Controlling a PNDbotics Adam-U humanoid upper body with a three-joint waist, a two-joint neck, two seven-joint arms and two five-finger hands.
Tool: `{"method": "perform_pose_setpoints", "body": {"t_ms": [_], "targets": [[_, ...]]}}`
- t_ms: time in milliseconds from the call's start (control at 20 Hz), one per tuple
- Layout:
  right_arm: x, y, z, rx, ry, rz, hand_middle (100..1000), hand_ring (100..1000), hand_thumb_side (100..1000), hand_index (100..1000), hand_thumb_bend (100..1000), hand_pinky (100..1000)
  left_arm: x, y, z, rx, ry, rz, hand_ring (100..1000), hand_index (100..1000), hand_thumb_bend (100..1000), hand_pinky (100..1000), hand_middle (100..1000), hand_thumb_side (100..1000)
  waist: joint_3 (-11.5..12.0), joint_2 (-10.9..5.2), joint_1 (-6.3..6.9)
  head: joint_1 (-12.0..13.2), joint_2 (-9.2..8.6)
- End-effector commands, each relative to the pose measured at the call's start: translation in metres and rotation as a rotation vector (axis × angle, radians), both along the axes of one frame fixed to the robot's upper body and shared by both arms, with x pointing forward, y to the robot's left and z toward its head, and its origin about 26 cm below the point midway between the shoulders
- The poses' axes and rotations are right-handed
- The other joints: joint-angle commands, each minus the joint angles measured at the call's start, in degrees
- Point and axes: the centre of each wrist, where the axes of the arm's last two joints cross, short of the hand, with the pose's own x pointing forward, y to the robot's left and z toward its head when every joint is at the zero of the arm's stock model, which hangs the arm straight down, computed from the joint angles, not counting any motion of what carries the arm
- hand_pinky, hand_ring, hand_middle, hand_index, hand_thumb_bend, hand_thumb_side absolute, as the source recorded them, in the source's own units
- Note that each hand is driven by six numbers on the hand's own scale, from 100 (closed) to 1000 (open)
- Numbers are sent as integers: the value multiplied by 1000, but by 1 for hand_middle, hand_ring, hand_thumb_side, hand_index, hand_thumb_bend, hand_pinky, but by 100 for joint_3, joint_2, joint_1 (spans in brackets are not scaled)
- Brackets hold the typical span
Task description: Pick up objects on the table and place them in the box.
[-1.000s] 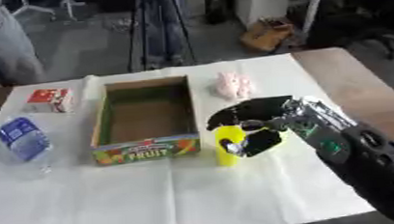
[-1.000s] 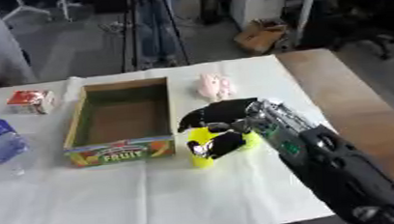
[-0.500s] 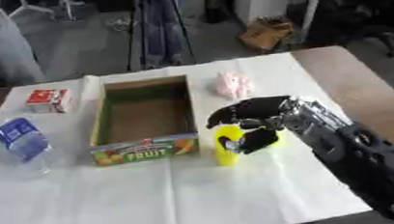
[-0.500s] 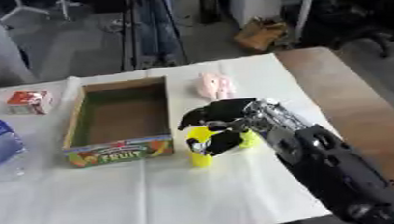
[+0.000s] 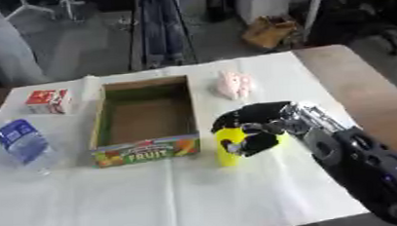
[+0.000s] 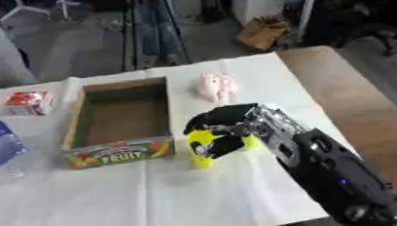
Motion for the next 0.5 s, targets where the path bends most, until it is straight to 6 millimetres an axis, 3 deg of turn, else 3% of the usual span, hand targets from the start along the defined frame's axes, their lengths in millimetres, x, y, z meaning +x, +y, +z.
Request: {"method": "perform_pose_setpoints", "body": {"t_ms": [50,500], "targets": [[4,-1,8,1,-25,0,952,910,1000,985,100,813,-1,-1,10,17,-31,-12,800,817,555,539,786,763,4,-44,14,-16,15],[3,3,3,7,-3,13,952,907,1000,988,100,805,0,-1,10,17,-31,-15,800,817,556,539,786,764,3,-41,19,-27,28]]}}
